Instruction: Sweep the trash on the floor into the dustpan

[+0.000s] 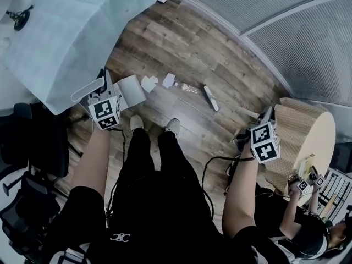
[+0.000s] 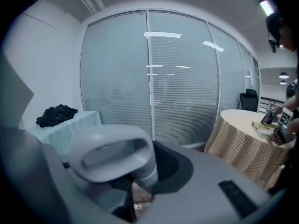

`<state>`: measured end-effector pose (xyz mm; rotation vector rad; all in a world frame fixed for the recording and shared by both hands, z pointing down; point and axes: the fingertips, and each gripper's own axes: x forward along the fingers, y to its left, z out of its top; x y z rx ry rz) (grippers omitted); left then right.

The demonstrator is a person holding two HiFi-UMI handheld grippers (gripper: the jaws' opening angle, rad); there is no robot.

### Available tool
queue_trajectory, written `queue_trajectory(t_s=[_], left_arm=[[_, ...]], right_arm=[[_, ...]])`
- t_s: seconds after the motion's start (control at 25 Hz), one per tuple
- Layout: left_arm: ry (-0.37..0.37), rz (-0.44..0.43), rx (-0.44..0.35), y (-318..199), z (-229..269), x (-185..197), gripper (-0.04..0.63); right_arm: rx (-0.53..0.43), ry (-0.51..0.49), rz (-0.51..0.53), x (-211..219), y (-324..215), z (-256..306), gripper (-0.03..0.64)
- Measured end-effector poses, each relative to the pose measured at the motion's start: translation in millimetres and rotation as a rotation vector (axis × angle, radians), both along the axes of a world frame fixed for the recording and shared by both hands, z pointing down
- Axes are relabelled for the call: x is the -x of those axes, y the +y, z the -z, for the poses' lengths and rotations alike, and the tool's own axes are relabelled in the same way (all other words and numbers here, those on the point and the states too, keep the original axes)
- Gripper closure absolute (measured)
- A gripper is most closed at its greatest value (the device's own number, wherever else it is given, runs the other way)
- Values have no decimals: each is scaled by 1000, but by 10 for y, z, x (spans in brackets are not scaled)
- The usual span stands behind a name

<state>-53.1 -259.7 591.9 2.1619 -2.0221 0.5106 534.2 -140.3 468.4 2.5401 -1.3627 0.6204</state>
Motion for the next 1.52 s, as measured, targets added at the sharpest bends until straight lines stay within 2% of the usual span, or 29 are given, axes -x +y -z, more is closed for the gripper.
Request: queue_trajectory(t_s=[0.16, 0.52, 0.72, 0.96, 1.24, 1.4, 1.52], left_arm=[[11, -18, 4, 46, -50, 0, 571], [45, -34, 21, 144, -149, 247, 569], [67, -50, 32, 105, -183, 376, 568], [98, -132, 41, 109, -210, 328, 565], [103, -204, 38, 41, -209, 319, 565], [105, -224, 43, -13, -229, 315, 565], [108, -218, 47, -46, -230, 342, 565]], right_arm=[[33, -6, 28, 239, -236, -206, 566], [34, -121, 26, 943, -643, -285, 565], [49, -157, 117, 1594, -875, -308, 565], [65, -206, 248, 2459, -1035, -333, 565], [93, -328, 367, 3398, -1099, -434, 564], [91, -367, 414, 3671, -1171, -373, 561], [79, -355, 412, 3637, -1262, -243, 561]])
